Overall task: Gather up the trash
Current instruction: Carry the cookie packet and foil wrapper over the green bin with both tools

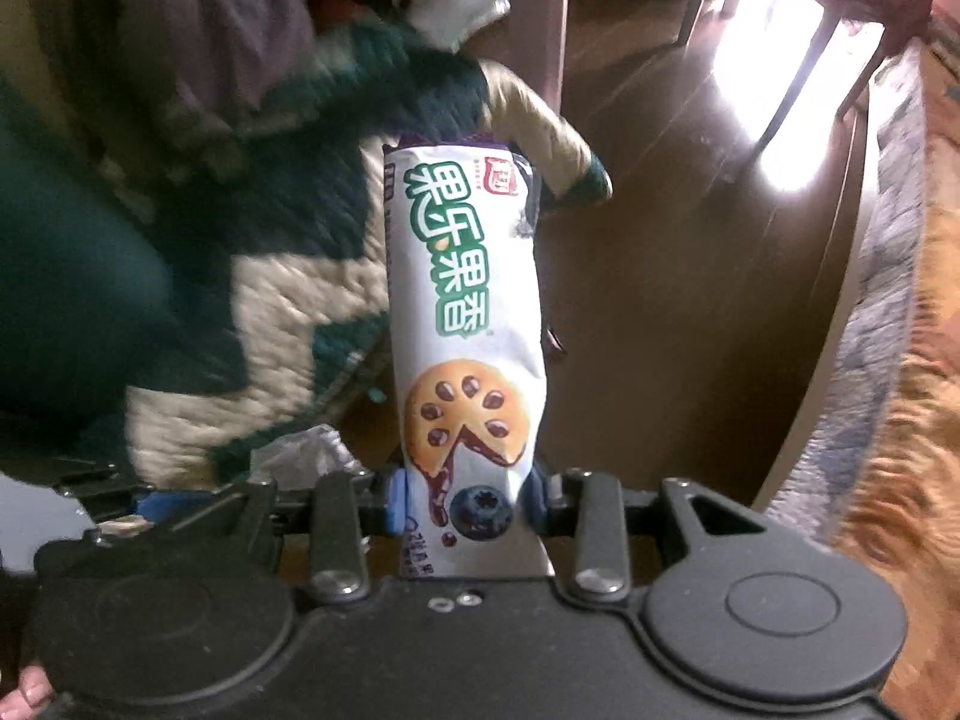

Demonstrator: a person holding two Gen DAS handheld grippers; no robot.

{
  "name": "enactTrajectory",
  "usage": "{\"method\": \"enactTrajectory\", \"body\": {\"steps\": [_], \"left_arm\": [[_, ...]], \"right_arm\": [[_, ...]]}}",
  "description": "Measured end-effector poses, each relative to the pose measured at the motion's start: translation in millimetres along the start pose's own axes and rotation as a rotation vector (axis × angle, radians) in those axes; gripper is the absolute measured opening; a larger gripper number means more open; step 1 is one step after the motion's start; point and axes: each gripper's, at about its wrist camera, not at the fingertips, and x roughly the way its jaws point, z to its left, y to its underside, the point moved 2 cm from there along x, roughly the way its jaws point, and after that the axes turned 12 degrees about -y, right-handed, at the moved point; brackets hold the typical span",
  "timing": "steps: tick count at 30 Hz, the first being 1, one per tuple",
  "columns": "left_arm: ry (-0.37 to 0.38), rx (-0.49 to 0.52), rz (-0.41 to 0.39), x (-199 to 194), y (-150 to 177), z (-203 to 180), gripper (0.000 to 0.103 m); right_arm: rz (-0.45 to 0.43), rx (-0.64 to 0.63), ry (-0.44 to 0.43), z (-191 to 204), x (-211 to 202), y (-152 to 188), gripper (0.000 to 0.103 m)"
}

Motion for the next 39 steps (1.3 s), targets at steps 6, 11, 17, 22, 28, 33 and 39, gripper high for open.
{"method": "enactTrajectory", "body": {"steps": [6,11,17,22,28,33,39], "left_arm": [[0.025,-0.038,0.030,-97.1,2.9,26.5,0.044],[0.057,-0.069,-0.016,-158.5,10.2,58.8,0.044],[0.050,-0.125,-0.076,-222.1,10.3,111.1,0.044],[0.004,-0.216,-0.135,-252.5,4.6,169.2,0.044],[-0.059,-0.300,-0.172,-262.5,-10.9,240.2,0.044],[-0.117,-0.345,-0.169,-251.7,-22.6,285.4,0.044],[-0.134,-0.333,-0.126,-228.6,-39.6,314.0,0.045]], "right_arm": [[-0.010,-0.026,0.003,50.3,-76.7,-20.6,0.037],[-0.026,-0.080,0.019,92.6,-124.2,-31.9,0.037],[-0.047,-0.158,0.032,149.1,-160.9,-46.0,0.037],[-0.045,-0.191,-0.001,195.8,-166.6,-59.4,0.037],[-0.020,-0.209,-0.058,259.9,-144.6,-78.8,0.037],[0.012,-0.213,-0.073,305.6,-112.7,-98.3,0.037],[0.078,-0.165,-0.066,339.7,-68.7,-117.2,0.038]]}}
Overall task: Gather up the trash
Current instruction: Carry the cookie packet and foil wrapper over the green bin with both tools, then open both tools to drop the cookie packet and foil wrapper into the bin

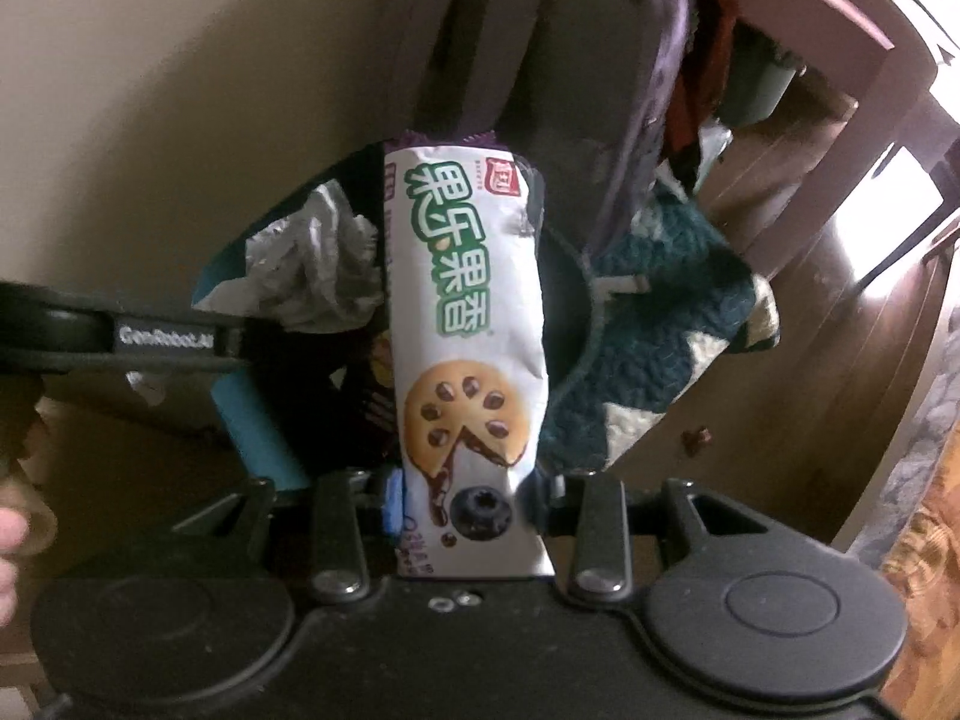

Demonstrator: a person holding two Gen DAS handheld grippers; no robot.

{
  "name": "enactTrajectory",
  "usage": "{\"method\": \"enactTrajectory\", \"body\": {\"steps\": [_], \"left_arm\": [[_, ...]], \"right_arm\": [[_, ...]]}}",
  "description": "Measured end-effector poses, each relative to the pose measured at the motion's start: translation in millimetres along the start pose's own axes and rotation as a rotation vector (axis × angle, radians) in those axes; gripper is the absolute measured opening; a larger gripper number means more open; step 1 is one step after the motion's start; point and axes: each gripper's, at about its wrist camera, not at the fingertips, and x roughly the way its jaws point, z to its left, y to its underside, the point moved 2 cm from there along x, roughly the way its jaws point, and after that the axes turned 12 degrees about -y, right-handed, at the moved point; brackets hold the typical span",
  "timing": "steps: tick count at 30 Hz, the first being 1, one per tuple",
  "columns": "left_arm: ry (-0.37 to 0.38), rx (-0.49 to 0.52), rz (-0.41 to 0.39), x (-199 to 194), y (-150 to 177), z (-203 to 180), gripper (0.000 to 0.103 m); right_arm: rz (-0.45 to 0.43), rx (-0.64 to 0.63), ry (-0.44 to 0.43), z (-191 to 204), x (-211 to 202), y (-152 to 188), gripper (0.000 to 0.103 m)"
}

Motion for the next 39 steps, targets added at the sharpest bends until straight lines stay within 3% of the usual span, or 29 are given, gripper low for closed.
{"method": "enactTrajectory", "body": {"steps": [4,10,26,34,39], "left_arm": [[-0.018,0.026,0.019,14.7,-7.8,4.1,0.045],[-0.033,0.108,0.023,32.5,-15.4,-3.7,0.045],[-0.051,0.251,0.110,73.7,-19.0,-25.6,0.046],[-0.003,0.262,0.079,70.2,-19.9,-22.9,0.070],[0.021,0.263,0.069,56.7,-16.1,-15.1,0.071]], "right_arm": [[0.025,0.049,0.011,6.2,23.2,-12.4,0.038],[0.072,0.035,0.102,14.6,54.0,-24.9,0.040],[0.105,0.026,0.176,28.0,60.2,-27.7,0.051],[0.064,0.046,0.147,26.4,46.2,-17.1,0.061],[0.014,0.057,0.123,29.6,26.1,-7.3,0.062]]}}
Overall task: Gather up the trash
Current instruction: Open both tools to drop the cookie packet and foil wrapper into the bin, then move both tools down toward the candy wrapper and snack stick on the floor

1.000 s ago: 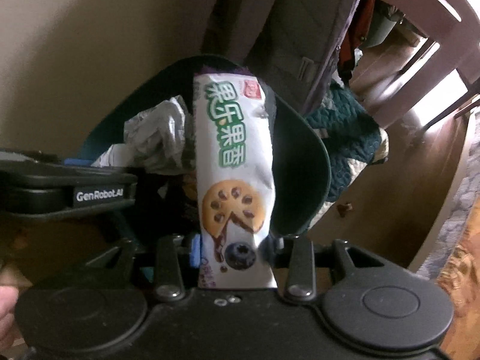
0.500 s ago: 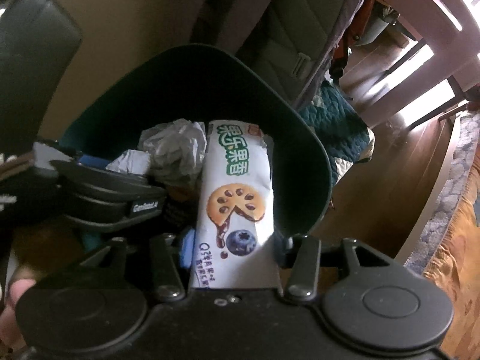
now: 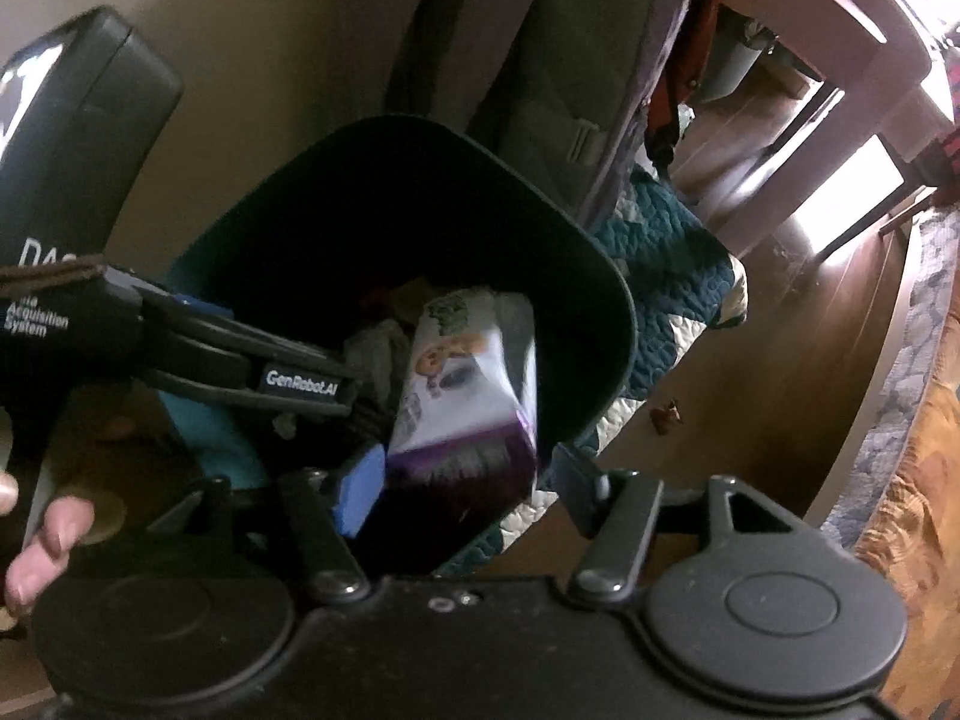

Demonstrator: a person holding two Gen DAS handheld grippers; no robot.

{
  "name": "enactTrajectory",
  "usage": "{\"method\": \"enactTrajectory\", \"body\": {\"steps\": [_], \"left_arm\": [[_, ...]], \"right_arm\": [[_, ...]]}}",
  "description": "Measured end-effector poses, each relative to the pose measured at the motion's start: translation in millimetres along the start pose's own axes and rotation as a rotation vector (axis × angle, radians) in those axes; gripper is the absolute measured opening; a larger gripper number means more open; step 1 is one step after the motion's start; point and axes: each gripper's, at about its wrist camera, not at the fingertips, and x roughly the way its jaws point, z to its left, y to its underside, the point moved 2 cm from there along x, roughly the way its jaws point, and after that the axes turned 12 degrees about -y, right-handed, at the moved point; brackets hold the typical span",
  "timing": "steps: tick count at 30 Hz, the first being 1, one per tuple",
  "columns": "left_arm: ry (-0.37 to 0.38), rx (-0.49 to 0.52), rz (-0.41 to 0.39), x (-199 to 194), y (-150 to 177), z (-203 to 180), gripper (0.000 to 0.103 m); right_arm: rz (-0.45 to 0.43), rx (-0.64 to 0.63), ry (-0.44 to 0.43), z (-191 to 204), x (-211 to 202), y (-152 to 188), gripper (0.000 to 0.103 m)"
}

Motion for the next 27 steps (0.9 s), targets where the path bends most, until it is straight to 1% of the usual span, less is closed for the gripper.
{"method": "enactTrajectory", "body": {"steps": [3,7,9,12,15,19,22,25,27], "left_arm": [[0.019,0.004,-0.014,-11.3,6.6,6.0,0.071],[0.043,0.019,-0.039,-28.6,19.6,10.4,0.071],[0.056,0.025,-0.064,-40.9,27.2,12.2,0.072],[0.059,0.036,-0.117,-61.6,38.6,12.7,0.077],[0.074,0.044,-0.159,-79.8,49.5,10.3,0.077],[0.083,0.047,-0.214,-103.6,62.2,6.1,0.077],[0.090,0.043,-0.255,-119.5,70.0,-1.1,0.077],[0.070,0.041,-0.293,-131.7,75.0,-14.1,0.077],[0.044,0.035,-0.312,-137.6,76.1,-26.5,0.077]], "right_arm": [[-0.026,0.000,-0.019,1.4,-14.8,7.2,0.063],[-0.061,0.012,-0.034,2.3,-35.9,17.8,0.067],[-0.087,0.023,-0.050,1.6,-48.0,22.4,0.068],[-0.131,0.032,-0.070,-1.2,-69.0,32.9,0.070],[-0.169,0.035,-0.084,-6.0,-88.4,45.0,0.073],[-0.212,0.067,-0.118,-20.9,-110.3,61.4,0.077],[-0.240,0.051,-0.130,-33.9,-122.7,73.5,0.079],[-0.268,0.037,-0.144,-50.6,-134.7,81.4,0.082],[-0.288,0.030,-0.155,-66.3,-141.2,85.2,0.084]]}}
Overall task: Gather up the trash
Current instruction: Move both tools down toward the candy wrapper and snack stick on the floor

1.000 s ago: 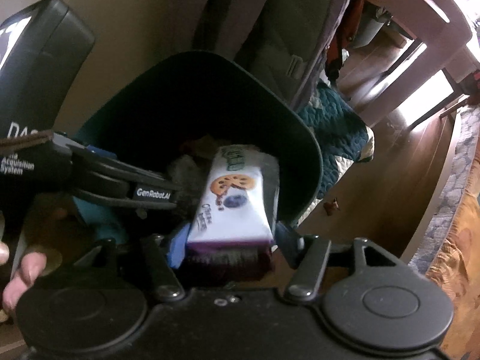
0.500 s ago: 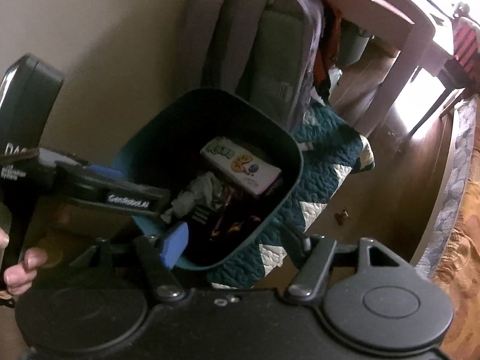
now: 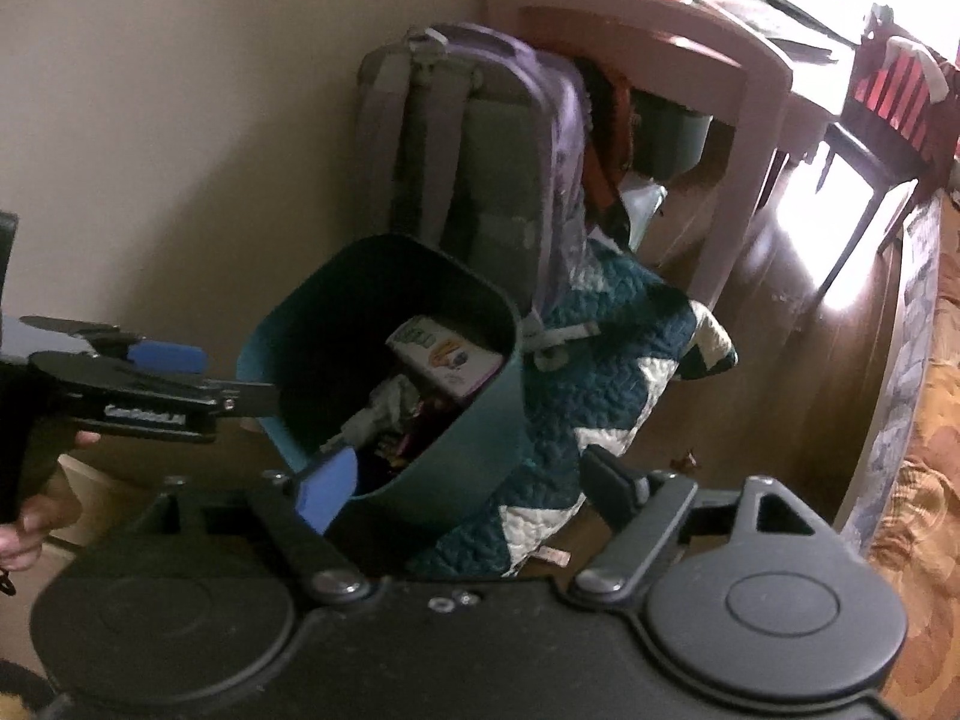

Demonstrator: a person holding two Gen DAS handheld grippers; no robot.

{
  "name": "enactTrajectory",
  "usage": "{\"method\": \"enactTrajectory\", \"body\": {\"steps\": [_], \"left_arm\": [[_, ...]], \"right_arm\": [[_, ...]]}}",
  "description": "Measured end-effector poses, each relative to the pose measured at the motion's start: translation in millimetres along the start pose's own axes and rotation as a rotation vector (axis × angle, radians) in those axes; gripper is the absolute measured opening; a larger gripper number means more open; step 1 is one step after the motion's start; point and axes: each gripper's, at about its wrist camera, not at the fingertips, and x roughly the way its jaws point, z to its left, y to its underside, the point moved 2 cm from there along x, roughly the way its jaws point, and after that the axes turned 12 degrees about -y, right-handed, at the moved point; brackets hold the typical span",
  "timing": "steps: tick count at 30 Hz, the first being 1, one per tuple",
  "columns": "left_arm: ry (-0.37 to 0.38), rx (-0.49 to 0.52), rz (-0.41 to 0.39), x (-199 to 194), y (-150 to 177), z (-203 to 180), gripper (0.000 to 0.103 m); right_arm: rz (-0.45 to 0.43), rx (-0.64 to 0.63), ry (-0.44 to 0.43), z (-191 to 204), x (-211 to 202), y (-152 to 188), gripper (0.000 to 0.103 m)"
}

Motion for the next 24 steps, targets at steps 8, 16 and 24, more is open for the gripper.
{"method": "enactTrajectory", "body": {"steps": [8,16,24], "left_arm": [[-0.054,-0.143,-0.008,4.8,-12.9,-58.8,0.081],[-0.091,-0.317,0.087,49.8,-10.8,-136.3,0.081],[-0.105,-0.300,0.184,145.3,32.5,-214.7,0.081]], "right_arm": [[-0.007,-0.046,-0.049,-85.9,-19.2,-3.0,0.091],[0.081,-0.206,-0.090,-190.5,-3.4,-10.1,0.096],[0.175,-0.246,-0.091,-273.7,71.3,18.7,0.097]]}}
